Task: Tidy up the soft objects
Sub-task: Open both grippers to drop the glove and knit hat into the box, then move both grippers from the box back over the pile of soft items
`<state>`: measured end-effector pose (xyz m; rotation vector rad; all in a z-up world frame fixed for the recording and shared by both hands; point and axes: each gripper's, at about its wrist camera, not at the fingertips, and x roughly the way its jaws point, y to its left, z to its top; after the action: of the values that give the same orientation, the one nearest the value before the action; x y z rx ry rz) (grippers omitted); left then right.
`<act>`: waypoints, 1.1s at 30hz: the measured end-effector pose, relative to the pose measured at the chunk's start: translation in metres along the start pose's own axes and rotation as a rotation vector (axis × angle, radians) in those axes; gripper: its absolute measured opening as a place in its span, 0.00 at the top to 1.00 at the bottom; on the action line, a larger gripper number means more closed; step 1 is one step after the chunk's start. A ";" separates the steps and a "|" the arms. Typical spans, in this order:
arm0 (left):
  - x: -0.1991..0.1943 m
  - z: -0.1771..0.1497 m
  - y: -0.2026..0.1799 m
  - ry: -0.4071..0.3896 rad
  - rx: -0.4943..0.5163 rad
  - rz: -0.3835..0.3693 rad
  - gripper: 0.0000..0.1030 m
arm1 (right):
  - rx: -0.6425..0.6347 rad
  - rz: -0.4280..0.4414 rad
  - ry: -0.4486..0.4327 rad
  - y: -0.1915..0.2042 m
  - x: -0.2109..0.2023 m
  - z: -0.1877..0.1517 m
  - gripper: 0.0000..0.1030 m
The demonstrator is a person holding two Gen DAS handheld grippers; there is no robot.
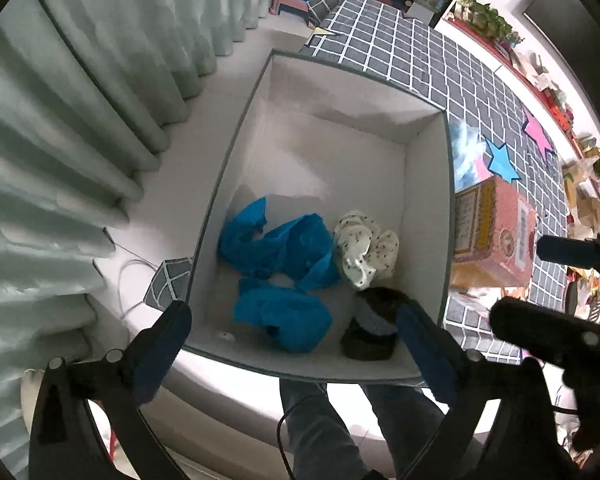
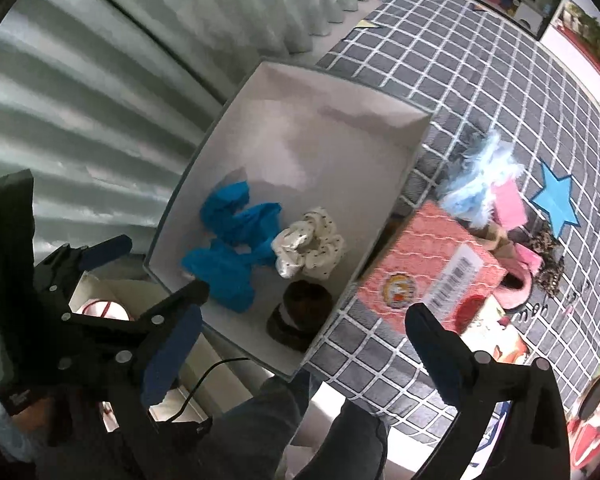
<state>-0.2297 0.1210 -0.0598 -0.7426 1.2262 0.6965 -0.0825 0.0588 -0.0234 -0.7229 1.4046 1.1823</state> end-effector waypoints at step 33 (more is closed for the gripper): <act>0.011 0.129 -0.194 0.068 0.321 0.013 0.00 | 0.812 0.086 0.045 -0.318 0.059 -0.044 0.00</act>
<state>0.0002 0.1133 -0.0245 -0.4952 1.3663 0.4718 0.1809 -0.0708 -0.1663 -0.1134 1.7830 0.5589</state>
